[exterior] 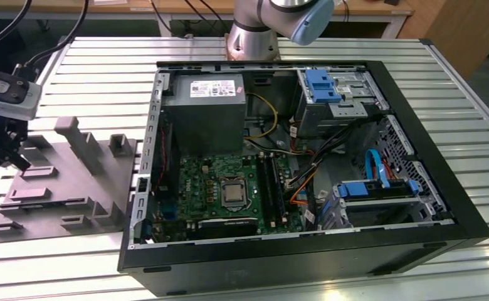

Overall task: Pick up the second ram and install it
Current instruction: 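Pick up the second ram and move it above second insertion slot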

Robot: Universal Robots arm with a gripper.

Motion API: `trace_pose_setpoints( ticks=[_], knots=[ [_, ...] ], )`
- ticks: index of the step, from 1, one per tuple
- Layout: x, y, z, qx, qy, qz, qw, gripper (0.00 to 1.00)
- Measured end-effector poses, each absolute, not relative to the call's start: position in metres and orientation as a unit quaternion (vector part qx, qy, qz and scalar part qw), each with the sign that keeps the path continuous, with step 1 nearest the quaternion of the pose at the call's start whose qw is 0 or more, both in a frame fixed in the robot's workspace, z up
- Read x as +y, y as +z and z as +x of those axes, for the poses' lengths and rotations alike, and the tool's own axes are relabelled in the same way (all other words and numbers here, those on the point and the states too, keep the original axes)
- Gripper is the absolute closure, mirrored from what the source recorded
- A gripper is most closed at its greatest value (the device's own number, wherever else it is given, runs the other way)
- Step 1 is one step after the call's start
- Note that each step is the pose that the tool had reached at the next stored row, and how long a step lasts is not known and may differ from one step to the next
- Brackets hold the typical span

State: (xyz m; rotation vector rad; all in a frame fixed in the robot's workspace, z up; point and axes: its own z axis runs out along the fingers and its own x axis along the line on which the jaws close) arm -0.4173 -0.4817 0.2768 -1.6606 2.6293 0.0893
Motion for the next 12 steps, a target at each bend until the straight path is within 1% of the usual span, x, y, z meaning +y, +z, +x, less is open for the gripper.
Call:
trace_pose_setpoints(
  ticks=[12],
  knots=[
    [-0.4817,0.2723,-0.4173,0.782,0.03,-0.623,0.012,0.9]
  ],
)
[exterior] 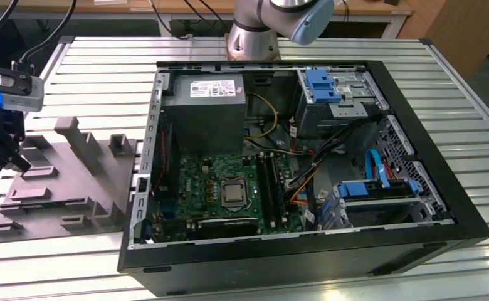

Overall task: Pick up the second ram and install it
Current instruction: 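Pick up the second ram and move it above second insertion slot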

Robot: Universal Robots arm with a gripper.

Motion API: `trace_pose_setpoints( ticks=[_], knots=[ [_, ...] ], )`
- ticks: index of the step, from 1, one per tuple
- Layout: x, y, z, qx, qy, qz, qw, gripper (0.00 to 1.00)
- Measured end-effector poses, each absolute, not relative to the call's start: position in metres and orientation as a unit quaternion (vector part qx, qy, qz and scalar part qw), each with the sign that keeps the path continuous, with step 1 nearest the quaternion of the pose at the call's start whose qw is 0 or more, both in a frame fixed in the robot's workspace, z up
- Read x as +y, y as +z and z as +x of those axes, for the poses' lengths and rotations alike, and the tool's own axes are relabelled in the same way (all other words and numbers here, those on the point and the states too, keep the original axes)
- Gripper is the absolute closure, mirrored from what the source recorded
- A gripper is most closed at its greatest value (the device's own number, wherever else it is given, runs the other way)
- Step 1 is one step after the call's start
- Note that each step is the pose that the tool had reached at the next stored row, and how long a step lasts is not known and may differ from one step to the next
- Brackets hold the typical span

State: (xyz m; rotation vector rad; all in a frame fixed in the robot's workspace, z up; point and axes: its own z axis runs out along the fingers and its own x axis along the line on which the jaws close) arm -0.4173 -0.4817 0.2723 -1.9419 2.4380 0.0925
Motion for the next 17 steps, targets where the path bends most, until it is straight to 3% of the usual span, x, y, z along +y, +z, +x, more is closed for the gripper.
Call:
trace_pose_setpoints(
  ticks=[17],
  knots=[
    [-0.4817,0.2647,-0.4177,0.696,0.03,-0.717,0.007,0.9]
  ],
)
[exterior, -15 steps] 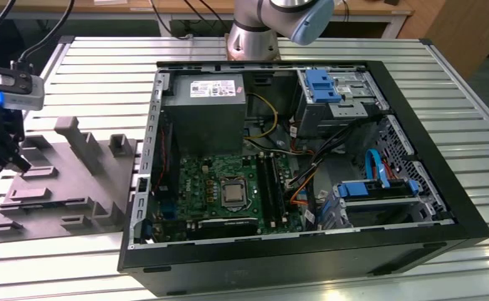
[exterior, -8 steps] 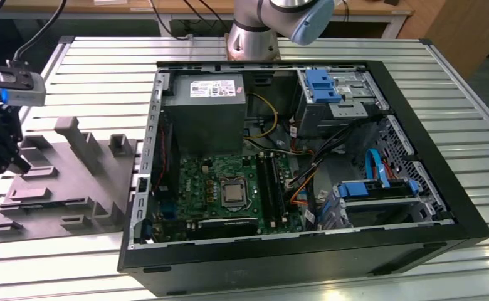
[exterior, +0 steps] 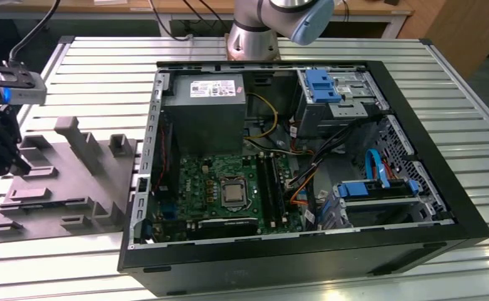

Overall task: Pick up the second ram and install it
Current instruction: 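Pick up the second ram and move it above second insertion slot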

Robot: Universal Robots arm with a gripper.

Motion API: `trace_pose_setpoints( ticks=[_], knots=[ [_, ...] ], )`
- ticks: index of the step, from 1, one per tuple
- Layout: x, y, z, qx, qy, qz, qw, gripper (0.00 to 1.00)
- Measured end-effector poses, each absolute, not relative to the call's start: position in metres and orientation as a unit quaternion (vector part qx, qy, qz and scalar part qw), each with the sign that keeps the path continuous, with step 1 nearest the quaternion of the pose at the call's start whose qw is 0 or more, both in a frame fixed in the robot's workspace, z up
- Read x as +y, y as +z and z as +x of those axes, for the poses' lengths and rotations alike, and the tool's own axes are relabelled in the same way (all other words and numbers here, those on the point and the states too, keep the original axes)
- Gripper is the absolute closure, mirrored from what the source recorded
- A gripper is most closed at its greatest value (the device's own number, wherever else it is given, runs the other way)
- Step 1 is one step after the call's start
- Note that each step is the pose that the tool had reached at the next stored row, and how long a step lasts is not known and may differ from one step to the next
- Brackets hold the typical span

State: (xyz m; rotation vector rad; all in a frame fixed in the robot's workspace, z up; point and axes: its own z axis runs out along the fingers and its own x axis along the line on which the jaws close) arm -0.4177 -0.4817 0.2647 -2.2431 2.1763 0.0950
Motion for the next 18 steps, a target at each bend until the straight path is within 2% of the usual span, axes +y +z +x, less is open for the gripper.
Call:
trace_pose_setpoints(
  ticks=[18],
  knots=[
    [-0.489,0.252,-0.419,0.696,0.026,-0.717,0.003,0.9]
  ],
)
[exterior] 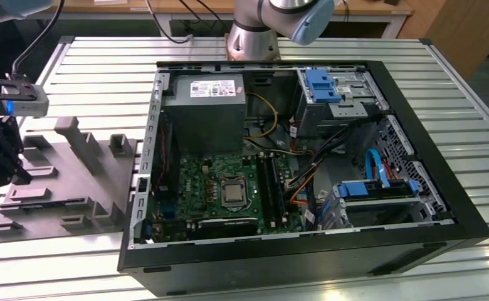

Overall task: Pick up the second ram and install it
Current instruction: 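Pick up the second ram and move it above second insertion slot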

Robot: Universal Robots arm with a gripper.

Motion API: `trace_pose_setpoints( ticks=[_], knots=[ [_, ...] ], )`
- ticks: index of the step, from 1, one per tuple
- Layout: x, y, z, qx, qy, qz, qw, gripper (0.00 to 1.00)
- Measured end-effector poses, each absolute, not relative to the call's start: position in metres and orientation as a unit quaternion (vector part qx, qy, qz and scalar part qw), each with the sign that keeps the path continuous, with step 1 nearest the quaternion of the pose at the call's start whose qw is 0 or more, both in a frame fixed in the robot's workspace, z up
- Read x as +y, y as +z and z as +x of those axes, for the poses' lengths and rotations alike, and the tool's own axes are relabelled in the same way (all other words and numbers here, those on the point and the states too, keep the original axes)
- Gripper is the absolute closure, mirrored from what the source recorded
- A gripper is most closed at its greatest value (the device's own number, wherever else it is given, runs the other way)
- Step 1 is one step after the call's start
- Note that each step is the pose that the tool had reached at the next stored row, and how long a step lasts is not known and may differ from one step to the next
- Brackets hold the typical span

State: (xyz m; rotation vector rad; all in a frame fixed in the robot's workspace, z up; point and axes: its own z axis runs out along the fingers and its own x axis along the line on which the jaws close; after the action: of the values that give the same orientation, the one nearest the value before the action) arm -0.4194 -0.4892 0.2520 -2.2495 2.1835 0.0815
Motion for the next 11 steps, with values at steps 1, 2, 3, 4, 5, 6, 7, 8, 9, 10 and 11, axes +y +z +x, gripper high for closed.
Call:
trace_pose_setpoints(
  ticks=[1,2,3,4,5,6,7,8,9,10,11],
  knots=[
    [-0.4892,0.252,-0.4194,0.696,0.026,-0.717,0.003,0.9],
    [-0.4892,0.252,-0.4193,0.696,0.026,-0.717,0.003,0.9],
    [-0.4892,0.252,-0.4193,0.696,0.026,-0.717,0.003,0.9],
    [-0.4893,0.252,-0.4193,0.696,0.026,-0.717,0.003,0.9],
    [-0.4893,0.252,-0.4193,0.696,0.026,-0.717,0.003,0.9],
    [-0.4893,0.2519,-0.4193,0.696,0.026,-0.717,0.003,0.9],
    [-0.4893,0.2519,-0.4193,0.696,0.026,-0.717,0.003,0.9],
    [-0.4893,0.2514,-0.4193,0.696,0.026,-0.717,0.003,0.9],
    [-0.4893,0.25,-0.4194,0.696,0.026,-0.717,0.003,0.9],
    [-0.4893,0.2483,-0.4193,0.696,0.026,-0.717,0.003,0.9],
    [-0.4893,0.2466,-0.4193,0.696,0.026,-0.717,0.003,0.9]
  ],
)
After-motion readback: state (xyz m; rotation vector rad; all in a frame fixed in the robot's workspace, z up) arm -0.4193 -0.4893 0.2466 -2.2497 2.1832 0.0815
